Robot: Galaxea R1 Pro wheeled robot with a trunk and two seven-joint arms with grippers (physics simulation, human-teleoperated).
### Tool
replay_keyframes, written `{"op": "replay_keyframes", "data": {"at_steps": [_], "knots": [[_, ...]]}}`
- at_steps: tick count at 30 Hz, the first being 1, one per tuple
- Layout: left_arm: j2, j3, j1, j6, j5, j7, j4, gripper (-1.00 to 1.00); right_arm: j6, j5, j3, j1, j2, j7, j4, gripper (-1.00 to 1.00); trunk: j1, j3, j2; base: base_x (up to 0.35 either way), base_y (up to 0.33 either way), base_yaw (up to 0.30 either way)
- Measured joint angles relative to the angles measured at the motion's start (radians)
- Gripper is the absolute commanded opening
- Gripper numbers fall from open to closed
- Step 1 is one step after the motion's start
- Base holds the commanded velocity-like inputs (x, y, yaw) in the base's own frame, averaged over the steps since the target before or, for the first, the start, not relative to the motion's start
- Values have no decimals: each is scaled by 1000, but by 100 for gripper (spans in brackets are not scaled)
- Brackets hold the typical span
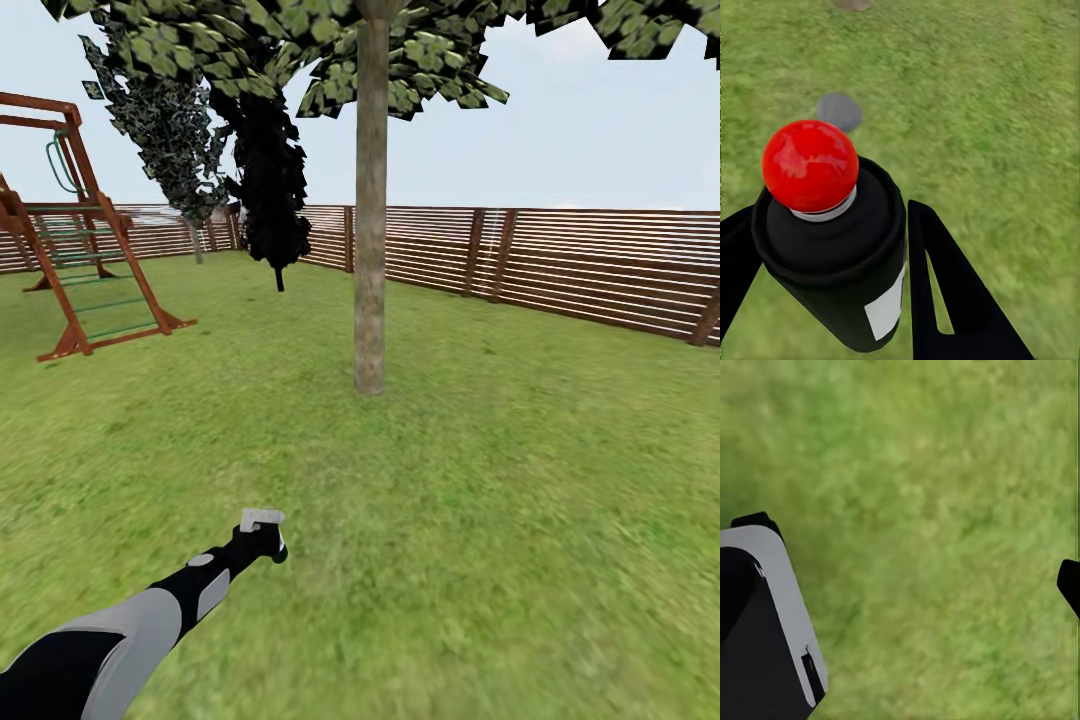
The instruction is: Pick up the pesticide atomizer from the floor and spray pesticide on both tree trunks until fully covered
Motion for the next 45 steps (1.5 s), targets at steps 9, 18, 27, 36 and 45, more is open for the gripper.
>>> {"op": "replay_keyframes", "data": {"at_steps": [9, 18, 27, 36, 45], "knots": [[-1, -8, 0, 10, -2, -2, -4, -100, 315, 113, 2, -355, -105, 93, -378, 100, 0, 0, 0, 0, 0, 0], [2, -12, -1, 109, -41, -254, -148, -100, 513, 142, 0, -686, -131, 505, -384, 100, 0, 0, 0, 0, 0, 0], [-4, -27, -1, 112, -204, -691, -225, -100, 715, 142, 4, -791, -56, 1070, -612, 100, 0, 0, 0, 0, 0, 0], [-4, -27, -1, 112, -205, -693, -225, -100, 724, 143, 7, -791, 130, 1074, -626, 100, 0, 0, 0, 0, 0, 0], [-4, -27, -1, 112, -205, -691, -226, -100, 723, 145, 78, -791, 199, 1072, -626, -100, 0, 0, 0, 0, 0, 0]]}}
